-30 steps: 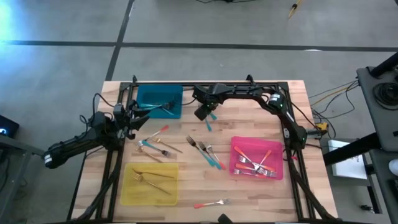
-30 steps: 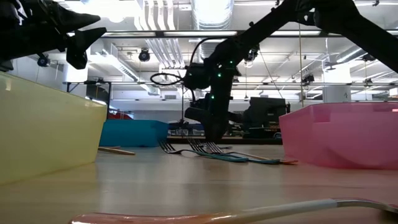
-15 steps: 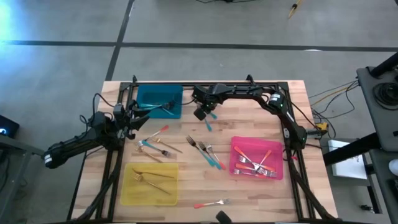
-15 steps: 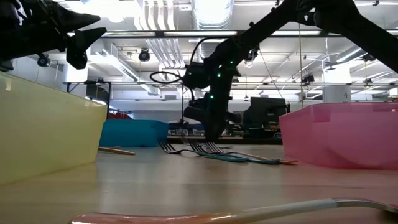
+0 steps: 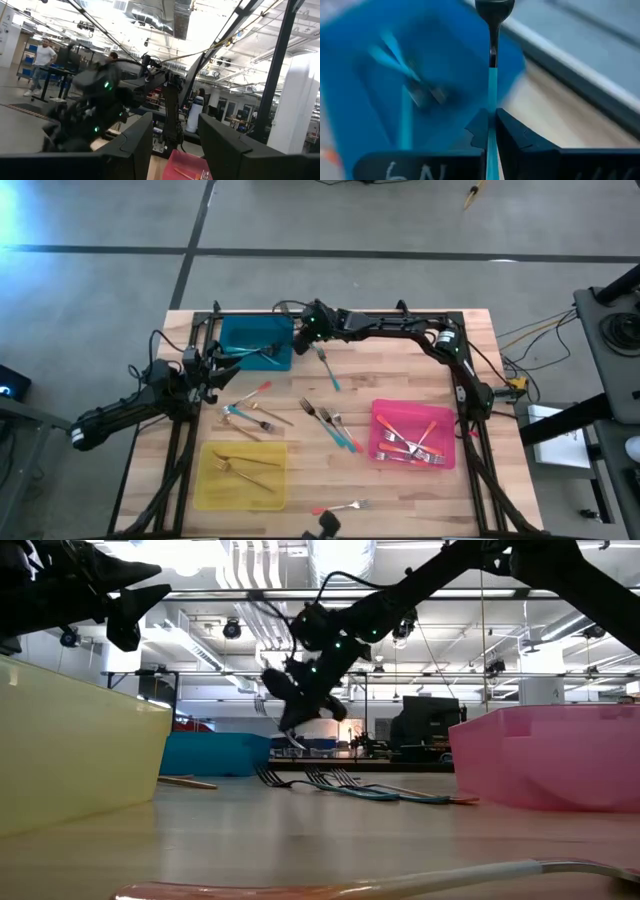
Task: Sort silverware by color (type)
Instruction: Put the blue fork into the blue bin
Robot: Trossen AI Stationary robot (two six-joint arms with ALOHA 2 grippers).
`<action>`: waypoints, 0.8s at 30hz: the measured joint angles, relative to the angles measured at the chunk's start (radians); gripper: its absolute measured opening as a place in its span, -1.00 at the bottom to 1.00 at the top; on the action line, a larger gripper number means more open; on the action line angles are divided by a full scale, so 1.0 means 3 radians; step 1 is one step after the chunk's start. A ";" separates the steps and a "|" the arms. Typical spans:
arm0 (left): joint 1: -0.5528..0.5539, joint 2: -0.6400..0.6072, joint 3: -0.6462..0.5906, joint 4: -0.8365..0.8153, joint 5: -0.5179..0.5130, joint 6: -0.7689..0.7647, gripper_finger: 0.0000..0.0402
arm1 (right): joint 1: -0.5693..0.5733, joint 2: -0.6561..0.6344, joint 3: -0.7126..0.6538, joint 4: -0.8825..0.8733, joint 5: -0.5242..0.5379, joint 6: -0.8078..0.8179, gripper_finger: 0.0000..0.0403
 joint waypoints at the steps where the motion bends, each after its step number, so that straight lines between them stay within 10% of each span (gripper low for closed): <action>1: 0.0000 0.0000 0.0000 0.0000 0.0000 0.0001 -0.30 | 0.0020 -0.0004 0.0000 0.0187 -0.0010 -0.0020 -0.94; 11: 0.0000 0.0001 -0.0001 -0.0010 0.0000 0.0001 -0.30 | 0.0244 0.0291 0.0001 0.1872 -0.0090 -0.0224 -0.95; 24: 0.0000 0.0007 -0.0001 -0.0019 0.0000 0.0000 -0.30 | 0.0215 0.0611 0.0005 0.1864 -0.0465 0.0100 -0.95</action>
